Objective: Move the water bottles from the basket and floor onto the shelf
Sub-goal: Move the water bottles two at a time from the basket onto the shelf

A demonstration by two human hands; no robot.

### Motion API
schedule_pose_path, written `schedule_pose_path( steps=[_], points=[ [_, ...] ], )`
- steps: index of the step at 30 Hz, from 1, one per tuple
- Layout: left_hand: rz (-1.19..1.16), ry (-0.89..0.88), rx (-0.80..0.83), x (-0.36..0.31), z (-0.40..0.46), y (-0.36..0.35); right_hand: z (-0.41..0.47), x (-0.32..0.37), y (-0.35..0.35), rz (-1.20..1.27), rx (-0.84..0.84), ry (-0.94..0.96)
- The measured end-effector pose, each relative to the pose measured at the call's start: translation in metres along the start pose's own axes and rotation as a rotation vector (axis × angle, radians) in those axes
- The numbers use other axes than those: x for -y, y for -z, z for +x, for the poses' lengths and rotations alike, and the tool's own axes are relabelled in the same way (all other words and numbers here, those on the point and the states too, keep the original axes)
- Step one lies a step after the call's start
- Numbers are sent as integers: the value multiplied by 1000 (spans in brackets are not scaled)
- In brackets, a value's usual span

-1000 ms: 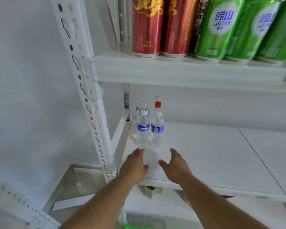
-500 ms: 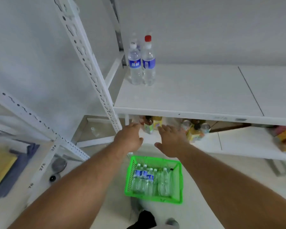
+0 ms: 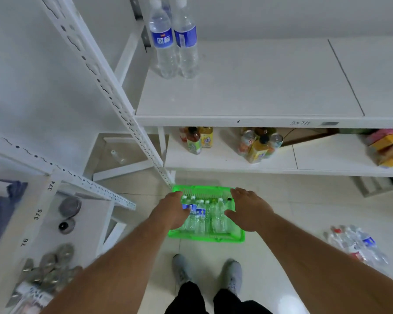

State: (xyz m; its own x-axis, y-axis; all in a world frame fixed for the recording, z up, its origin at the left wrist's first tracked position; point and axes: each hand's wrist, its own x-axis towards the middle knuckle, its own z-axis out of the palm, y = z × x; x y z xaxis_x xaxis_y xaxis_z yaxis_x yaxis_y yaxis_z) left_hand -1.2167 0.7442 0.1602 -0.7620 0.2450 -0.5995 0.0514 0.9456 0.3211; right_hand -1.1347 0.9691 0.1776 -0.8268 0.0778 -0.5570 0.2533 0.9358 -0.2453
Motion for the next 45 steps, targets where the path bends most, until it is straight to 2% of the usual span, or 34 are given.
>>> schedule_pose_path(
  steps=[10,15,30,40,45],
  points=[
    [-172,107,169,80,79,-44,68,27,-76,64,146,-107],
    [-228,143,176,111,123,-70,108,29,-113,131,174,-158],
    [-297,222,246,132,234,-221,225,-42,-254,276,288,-275],
    [-350,309,105,162,354,-337,365,-54,-392,666,244,-450],
    [-376,391,66,189,413,-401,430,-61,-463,770,211,-500]
  ],
)
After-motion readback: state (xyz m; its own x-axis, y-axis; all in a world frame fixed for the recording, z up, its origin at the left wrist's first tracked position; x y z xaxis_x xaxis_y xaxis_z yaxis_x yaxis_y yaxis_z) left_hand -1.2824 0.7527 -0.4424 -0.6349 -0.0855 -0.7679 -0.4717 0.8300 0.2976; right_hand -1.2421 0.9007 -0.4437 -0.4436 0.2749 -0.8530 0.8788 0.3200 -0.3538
